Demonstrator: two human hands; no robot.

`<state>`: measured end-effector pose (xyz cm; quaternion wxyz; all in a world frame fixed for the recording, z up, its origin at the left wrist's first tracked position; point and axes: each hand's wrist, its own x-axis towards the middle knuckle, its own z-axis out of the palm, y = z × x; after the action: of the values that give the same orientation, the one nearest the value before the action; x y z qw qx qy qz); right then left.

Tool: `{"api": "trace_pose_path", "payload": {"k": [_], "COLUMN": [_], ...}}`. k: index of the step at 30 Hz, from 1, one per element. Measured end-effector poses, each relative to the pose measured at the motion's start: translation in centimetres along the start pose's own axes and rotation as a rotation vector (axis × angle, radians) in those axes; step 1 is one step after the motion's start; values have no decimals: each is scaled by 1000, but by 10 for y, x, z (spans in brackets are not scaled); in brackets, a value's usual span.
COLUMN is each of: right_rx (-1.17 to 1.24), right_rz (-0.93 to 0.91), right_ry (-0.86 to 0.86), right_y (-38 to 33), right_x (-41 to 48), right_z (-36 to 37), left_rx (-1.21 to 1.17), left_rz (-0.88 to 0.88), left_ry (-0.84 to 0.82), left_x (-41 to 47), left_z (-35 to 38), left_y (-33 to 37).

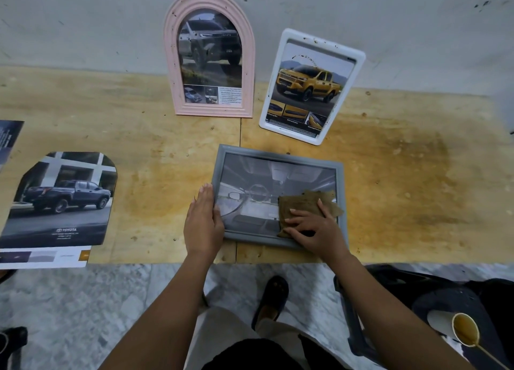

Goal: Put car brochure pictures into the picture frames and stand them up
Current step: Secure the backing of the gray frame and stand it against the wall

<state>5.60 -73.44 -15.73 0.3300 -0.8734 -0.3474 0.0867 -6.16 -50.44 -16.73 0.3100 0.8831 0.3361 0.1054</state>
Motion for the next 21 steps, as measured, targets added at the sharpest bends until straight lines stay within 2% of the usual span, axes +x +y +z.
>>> {"api": "trace_pose_path", "payload": {"k": [6,10,14,21], "right_rx": [-98,-196,-165,-169], "right_rz": [64,262,411,413], "right_ry": [62,50,5,33], "right_y": [-17,-27,-34,-30], "right_x": [5,-6,-12,-8], "right_z": [-5,-6,2,-1], "left_rx": [-5,-2,-4,4], "left_rz": [21,34,30,22], "left_ry": [13,16,9,6], "left_x": [0,0,0,0], "left_z": [0,0,0,1], "left_y": [-2,0,1,1]}}
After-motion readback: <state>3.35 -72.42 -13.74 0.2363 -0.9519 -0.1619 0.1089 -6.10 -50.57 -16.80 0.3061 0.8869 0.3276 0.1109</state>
